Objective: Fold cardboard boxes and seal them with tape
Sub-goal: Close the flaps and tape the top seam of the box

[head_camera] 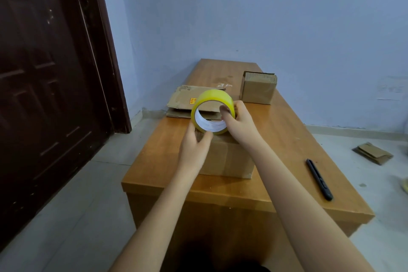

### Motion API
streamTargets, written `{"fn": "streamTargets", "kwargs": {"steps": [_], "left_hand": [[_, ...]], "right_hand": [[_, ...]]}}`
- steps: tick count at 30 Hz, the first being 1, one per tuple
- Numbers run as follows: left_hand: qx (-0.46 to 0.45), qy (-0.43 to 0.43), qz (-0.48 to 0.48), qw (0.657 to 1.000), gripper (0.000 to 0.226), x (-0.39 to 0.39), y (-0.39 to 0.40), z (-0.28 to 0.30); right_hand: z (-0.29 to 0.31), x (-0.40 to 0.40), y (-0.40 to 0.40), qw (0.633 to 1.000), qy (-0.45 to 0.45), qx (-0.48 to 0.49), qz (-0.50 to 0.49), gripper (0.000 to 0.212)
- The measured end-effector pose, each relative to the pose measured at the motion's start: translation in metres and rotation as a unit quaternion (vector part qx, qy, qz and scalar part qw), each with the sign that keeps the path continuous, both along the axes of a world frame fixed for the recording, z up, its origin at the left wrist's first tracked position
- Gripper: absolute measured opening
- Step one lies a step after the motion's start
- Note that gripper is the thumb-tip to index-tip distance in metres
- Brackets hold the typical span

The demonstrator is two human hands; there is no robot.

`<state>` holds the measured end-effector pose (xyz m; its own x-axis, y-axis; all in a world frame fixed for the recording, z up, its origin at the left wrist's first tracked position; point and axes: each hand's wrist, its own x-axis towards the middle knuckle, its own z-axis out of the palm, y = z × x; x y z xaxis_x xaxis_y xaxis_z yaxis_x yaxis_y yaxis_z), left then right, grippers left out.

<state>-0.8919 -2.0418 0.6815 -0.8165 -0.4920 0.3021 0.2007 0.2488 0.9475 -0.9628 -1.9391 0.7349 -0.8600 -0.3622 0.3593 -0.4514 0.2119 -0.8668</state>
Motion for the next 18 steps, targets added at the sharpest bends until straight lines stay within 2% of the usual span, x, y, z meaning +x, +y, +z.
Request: {"fn": "streamTargets", "kwargs": {"steps": [2, 5, 8, 10, 13, 16, 18], "left_hand": [[0.001, -0.004, -0.009, 1.0, 0.034, -0.004, -0.006, 0.001], [-0.051, -0.005, -0.009, 0.999, 0.023, -0.002, -0.006, -0.01], [-0.14, -0.03, 0.014, 0.99, 0.022, 0.002, -0.012, -0.011], [-0.219, -0.075, 0.016, 0.973, 0.024, 0.005, -0.018, -0.004], [-0.284, -0.109, -0.008, 0.953, 0.03, 0.011, -0.023, 0.006], [-0.342, -0.157, -0.013, 0.926, 0.049, 0.012, -0.024, 0.009], [-0.376, -0.183, -0.003, 0.908, 0.053, 0.012, -0.025, 0.012]], "right_hand": [[0.0, 0.001, -0.005, 1.0, -0.006, 0.0, -0.009, 0.025], [-0.001, 0.001, -0.005, 1.0, -0.007, 0.003, -0.015, 0.025], [-0.003, 0.002, -0.005, 1.0, -0.019, -0.01, 0.002, 0.023], [-0.003, 0.001, -0.004, 1.0, -0.016, -0.017, 0.003, 0.02], [-0.002, 0.002, -0.002, 0.998, 0.002, -0.056, -0.011, 0.006], [-0.002, 0.001, 0.002, 0.983, -0.044, -0.17, -0.047, 0.024], [-0.002, 0.001, 0.005, 0.984, -0.031, -0.162, -0.063, 0.031]]}}
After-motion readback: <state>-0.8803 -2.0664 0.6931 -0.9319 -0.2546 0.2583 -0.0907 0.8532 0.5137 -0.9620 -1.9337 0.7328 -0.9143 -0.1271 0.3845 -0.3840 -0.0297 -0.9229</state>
